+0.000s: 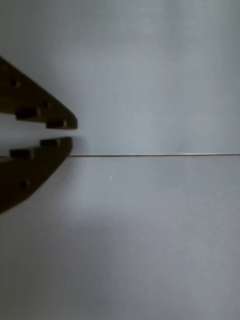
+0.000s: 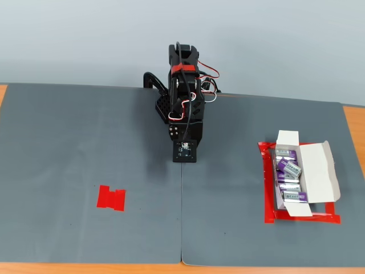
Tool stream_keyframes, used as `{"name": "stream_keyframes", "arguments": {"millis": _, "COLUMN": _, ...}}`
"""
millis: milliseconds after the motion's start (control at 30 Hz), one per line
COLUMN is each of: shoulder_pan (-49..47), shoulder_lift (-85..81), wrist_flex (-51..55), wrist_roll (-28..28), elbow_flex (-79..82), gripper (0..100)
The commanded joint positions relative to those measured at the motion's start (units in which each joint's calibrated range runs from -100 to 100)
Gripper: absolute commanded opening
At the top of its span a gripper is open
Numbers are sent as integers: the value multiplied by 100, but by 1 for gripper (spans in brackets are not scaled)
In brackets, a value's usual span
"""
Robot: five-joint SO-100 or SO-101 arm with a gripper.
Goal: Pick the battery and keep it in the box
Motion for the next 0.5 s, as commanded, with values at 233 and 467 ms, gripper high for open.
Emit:
{"name": "stream_keyframes", "arguments": {"millis": 233, "shoulder_pan": 12, "shoulder_lift": 8, "wrist_flex": -2, "wrist_roll": 5, "elbow_flex": -400, "gripper": 2}}
{"name": "stream_keyframes", "arguments": {"millis": 467, "shoulder_pan": 12, "shoulder_lift": 8, "wrist_flex": -2, "wrist_roll": 5, "elbow_flex": -400, "gripper": 2}}
